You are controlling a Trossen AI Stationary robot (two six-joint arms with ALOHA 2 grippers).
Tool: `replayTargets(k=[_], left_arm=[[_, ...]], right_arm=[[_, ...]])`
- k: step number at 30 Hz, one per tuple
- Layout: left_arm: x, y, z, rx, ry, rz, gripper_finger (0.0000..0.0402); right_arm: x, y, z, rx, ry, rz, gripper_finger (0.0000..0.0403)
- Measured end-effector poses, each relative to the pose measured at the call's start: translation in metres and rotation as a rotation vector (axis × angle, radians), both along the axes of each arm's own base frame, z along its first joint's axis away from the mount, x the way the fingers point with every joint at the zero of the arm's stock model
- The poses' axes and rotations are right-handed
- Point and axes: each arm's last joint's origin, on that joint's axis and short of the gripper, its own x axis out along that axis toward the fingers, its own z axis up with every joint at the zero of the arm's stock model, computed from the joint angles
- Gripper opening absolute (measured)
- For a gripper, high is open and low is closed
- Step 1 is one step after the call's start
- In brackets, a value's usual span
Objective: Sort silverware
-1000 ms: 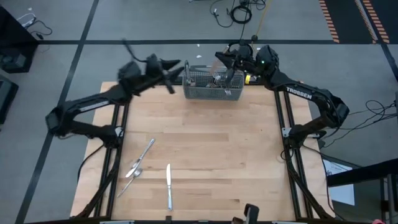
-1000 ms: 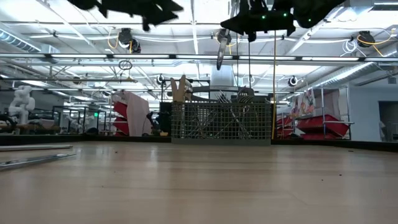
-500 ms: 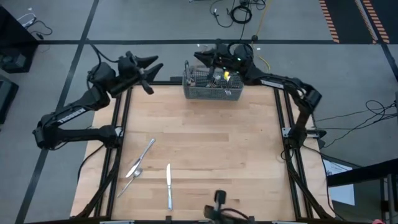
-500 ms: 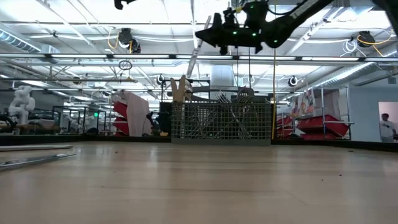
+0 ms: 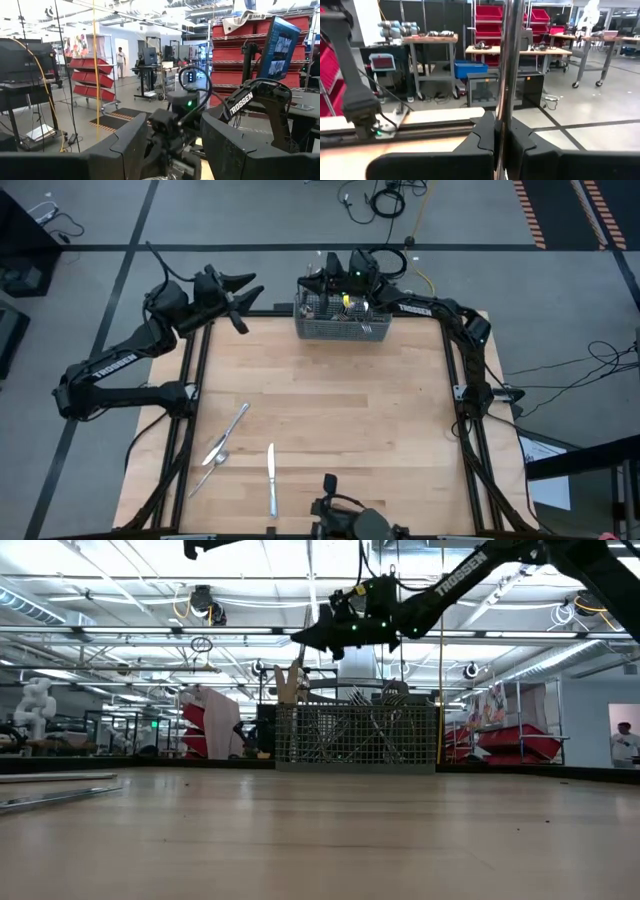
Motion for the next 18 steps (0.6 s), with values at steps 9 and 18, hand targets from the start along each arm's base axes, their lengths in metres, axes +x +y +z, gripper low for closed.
replayTargets(k=[9,18], left_arm=[[0.0,0.0,-0.001,0.014,0.019,0.004,0.0187],[0.0,0.0,-0.001,0.01,0.021,0.003,0.0187]], right_arm=[[0.012,-0.009,-0.044,0.033,0.072,0.004,0.0002],[0.01,-0.011,-0.043,0.039,0.088,-0.015,0.0066]])
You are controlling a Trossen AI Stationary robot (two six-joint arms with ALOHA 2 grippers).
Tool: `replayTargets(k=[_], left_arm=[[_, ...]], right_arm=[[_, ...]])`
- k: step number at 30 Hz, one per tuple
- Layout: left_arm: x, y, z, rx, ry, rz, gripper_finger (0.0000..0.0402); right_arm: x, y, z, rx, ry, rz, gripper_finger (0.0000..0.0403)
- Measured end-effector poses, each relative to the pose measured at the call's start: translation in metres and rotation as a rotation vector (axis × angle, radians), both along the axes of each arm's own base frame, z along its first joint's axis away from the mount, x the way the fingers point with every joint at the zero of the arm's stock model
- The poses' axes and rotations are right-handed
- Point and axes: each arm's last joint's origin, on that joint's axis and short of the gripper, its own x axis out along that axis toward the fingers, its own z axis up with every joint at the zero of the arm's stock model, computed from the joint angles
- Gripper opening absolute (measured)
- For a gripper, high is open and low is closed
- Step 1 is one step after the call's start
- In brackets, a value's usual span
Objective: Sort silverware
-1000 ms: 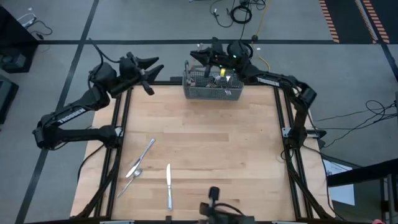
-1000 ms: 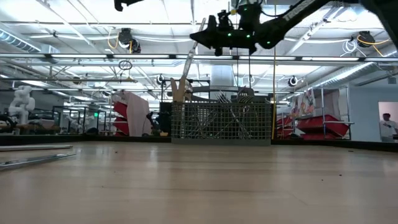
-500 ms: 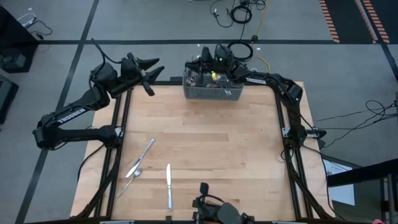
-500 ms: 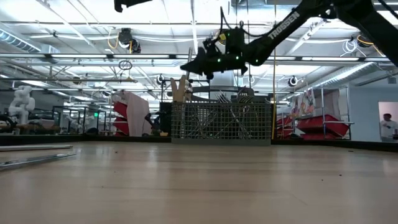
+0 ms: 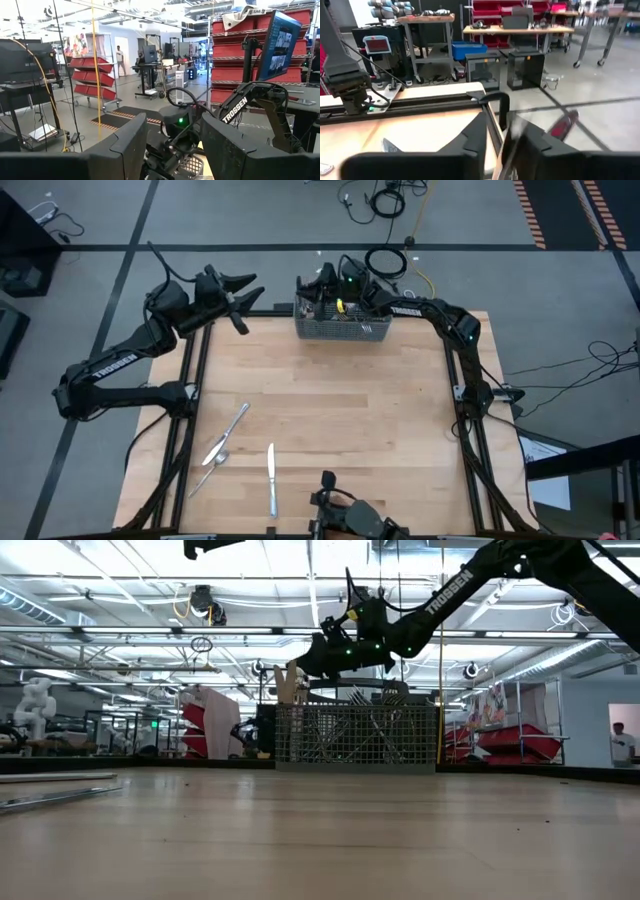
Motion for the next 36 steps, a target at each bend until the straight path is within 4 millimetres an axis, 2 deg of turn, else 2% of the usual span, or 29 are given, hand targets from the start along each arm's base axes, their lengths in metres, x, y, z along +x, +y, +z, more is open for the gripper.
replayTargets(k=[4,8,10,12,15,19,22,26,30,36], left_arm=[[0.0,0.0,0.0,-0.001,0.0,0.0,0.0187],[-0.001,-0.001,-0.006,-0.038,0.057,-0.004,0.0187],[-0.003,-0.003,-0.011,-0.073,0.111,-0.015,0.0187],[-0.004,-0.006,-0.018,-0.139,0.158,-0.044,0.0187],[-0.004,-0.014,-0.035,-0.316,0.277,-0.093,0.0187],[-0.004,-0.026,-0.063,-0.574,0.483,-0.096,0.0187],[0.002,-0.034,-0.08,-0.744,0.593,-0.012,0.0187],[0.01,-0.052,-0.109,-0.917,0.742,0.072,0.0187],[0.013,-0.08,-0.143,-1.012,0.844,0.168,0.0187],[-0.005,-0.116,-0.192,-1.156,0.852,0.396,0.0187]], right_arm=[[-0.003,-0.002,-0.003,0.053,0.03,0.0,0.0111],[-0.012,-0.002,0.014,0.039,0.014,0.03,0.0151],[-0.021,0.001,0.041,-0.033,-0.025,0.018,0.0166],[-0.035,0.008,0.081,-0.129,-0.084,0.01,0.0177],[-0.062,0.025,0.13,-0.245,-0.113,-0.001,0.0185],[-0.095,0.053,0.175,-0.386,-0.07,-0.057,0.0187],[-0.12,0.072,0.203,-0.444,-0.064,-0.105,0.0187],[-0.137,0.086,0.211,-0.4,-0.003,-0.115,0.0187],[-0.15,0.098,0.216,-0.371,0.042,-0.098,0.0187],[-0.156,0.103,0.212,-0.324,0.11,-0.085,0.0187]])
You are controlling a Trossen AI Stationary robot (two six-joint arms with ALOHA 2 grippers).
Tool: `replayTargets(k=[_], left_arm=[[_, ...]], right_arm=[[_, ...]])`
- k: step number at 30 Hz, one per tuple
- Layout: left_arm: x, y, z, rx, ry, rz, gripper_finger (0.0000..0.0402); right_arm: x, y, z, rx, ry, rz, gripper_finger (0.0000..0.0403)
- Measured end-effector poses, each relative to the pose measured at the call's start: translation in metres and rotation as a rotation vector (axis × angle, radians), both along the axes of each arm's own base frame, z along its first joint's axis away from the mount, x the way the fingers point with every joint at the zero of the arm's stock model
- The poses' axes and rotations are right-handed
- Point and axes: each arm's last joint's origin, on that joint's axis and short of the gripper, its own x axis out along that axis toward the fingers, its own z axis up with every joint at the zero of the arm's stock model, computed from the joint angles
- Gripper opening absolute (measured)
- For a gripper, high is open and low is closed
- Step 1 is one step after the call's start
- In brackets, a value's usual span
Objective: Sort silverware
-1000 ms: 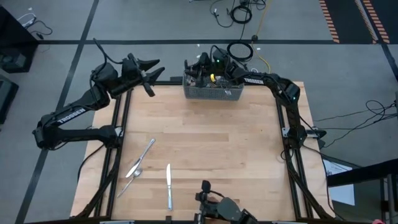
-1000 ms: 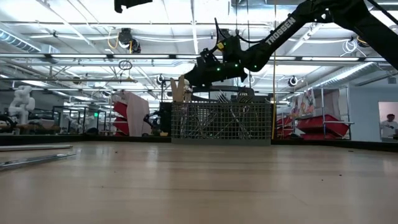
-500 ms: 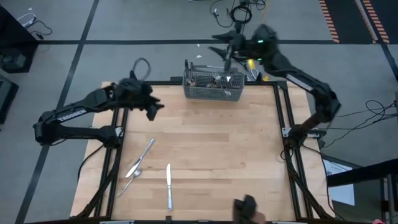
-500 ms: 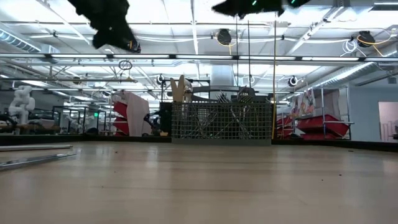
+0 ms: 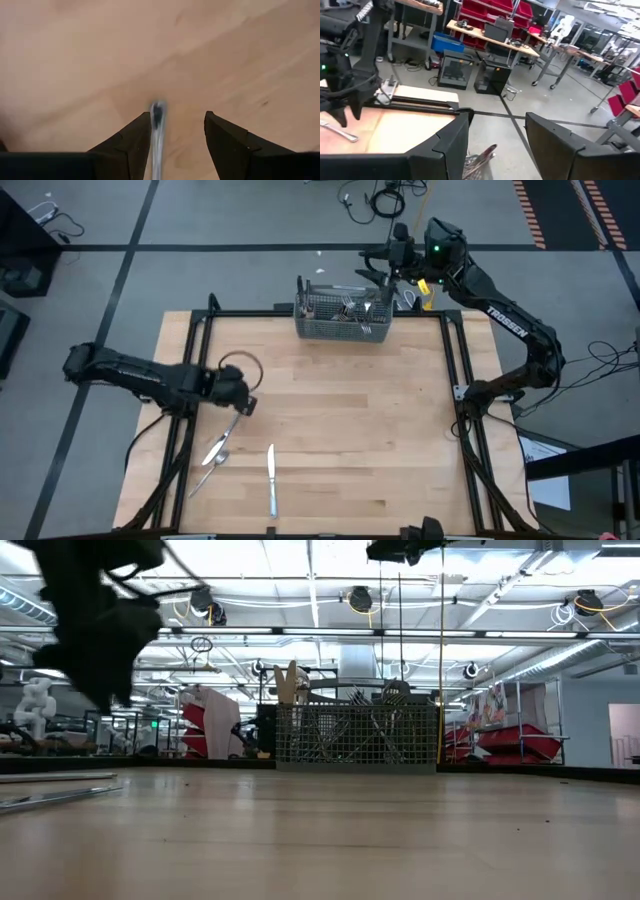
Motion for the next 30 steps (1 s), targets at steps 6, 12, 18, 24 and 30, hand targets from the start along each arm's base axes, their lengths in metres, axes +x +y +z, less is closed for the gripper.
replayTargets(k=[6,12,18,24,30], left_arm=[[-0.011,-0.027,-0.025,0.008,0.028,0.067,0.0187],[-0.016,-0.048,-0.044,0.078,0.021,0.153,0.0187],[-0.017,-0.067,-0.063,0.083,0.093,0.174,0.0187],[-0.018,-0.08,-0.085,0.092,0.205,0.182,0.0159],[-0.015,-0.086,-0.097,0.166,0.151,0.128,0.0024]], right_arm=[[-0.001,0.001,0.001,0.0,0.0,0.002,0.0187],[0.0,0.003,0.001,-0.002,-0.006,0.012,0.0187],[0.0,0.002,0.001,0.001,-0.007,0.009,0.0187],[0.0,0.003,0.001,0.034,-0.016,0.01,0.0187],[0.0,0.004,0.002,0.062,-0.031,0.029,0.0187]])
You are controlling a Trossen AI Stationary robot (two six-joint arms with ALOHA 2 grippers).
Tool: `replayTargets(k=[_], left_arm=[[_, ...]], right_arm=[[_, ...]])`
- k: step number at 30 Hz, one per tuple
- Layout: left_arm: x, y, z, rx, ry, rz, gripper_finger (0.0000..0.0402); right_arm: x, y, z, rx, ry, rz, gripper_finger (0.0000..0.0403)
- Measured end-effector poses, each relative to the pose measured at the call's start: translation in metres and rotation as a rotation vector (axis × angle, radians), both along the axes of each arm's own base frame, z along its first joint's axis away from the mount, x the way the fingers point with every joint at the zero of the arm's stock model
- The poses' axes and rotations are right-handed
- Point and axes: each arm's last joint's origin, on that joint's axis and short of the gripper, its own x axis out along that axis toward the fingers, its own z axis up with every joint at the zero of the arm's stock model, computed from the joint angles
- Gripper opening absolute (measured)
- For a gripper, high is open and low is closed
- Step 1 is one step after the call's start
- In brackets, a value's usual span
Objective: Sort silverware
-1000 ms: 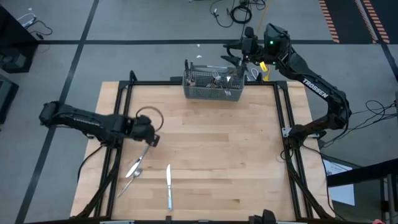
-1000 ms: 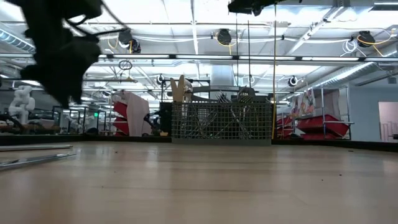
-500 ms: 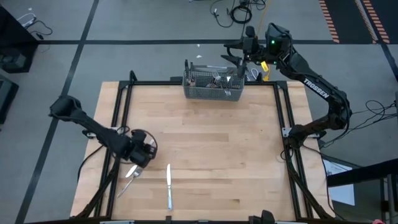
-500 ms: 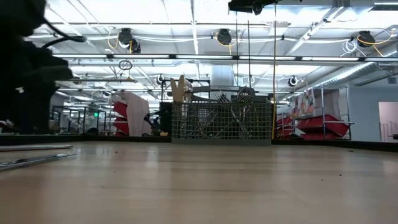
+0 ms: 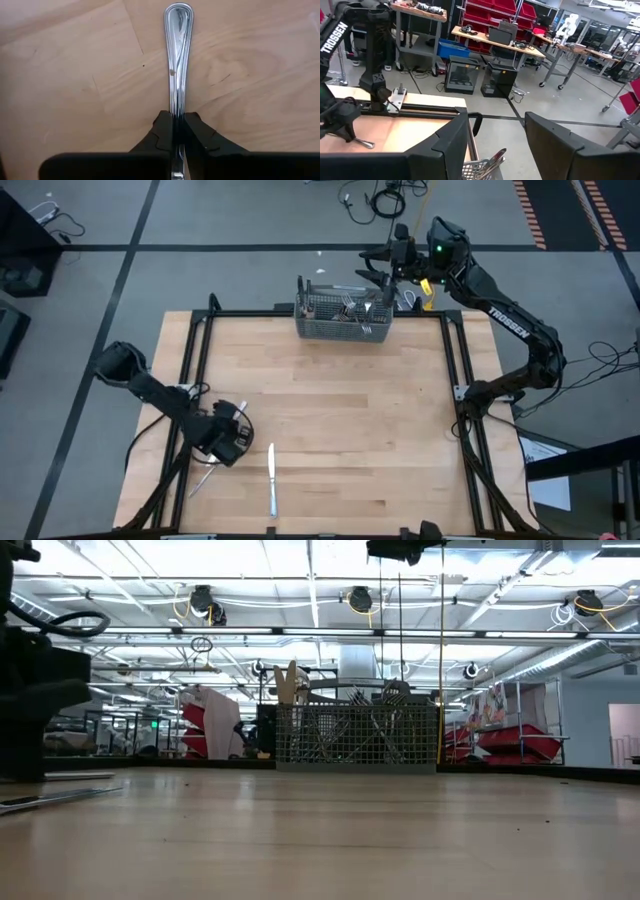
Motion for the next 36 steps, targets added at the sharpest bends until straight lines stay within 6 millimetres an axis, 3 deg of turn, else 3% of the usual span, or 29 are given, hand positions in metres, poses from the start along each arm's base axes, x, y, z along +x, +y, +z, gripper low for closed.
replayTargets(k=[5,11,14,19,24,27,30,33,36], left_arm=[[0.003,0.006,0.007,-0.025,-0.055,0.042,0.0024],[0.027,0.024,0.021,0.044,-0.233,0.065,0.0023],[0.044,0.038,0.023,0.068,-0.288,0.026,0.0002],[0.069,0.067,0.029,0.126,-0.36,-0.05,0.0001],[0.088,0.095,0.038,0.17,-0.459,-0.093,0.0001],[0.098,0.109,0.048,0.183,-0.495,-0.107,0.0001],[0.109,0.122,0.061,0.18,-0.523,-0.199,0.0001],[0.118,0.131,0.075,0.185,-0.538,-0.364,0.0],[0.122,0.139,0.082,0.193,-0.536,-0.481,0.001]], right_arm=[[-0.006,0.005,0.008,-0.012,-0.03,-0.003,0.0187],[-0.009,0.008,0.002,0.031,0.026,-0.005,0.0187],[-0.008,0.007,-0.005,0.046,0.086,-0.001,0.0187],[-0.011,0.005,-0.013,0.062,0.162,-0.003,0.0187],[-0.017,0.001,-0.029,0.212,0.245,0.003,0.0187],[-0.012,0.005,-0.056,0.392,0.299,0.081,0.0187],[0.0,0.018,-0.101,0.531,0.398,0.138,0.0187],[0.013,0.04,-0.152,0.622,0.476,0.198,0.0187],[0.028,0.069,-0.195,0.699,0.441,0.251,0.0187]])
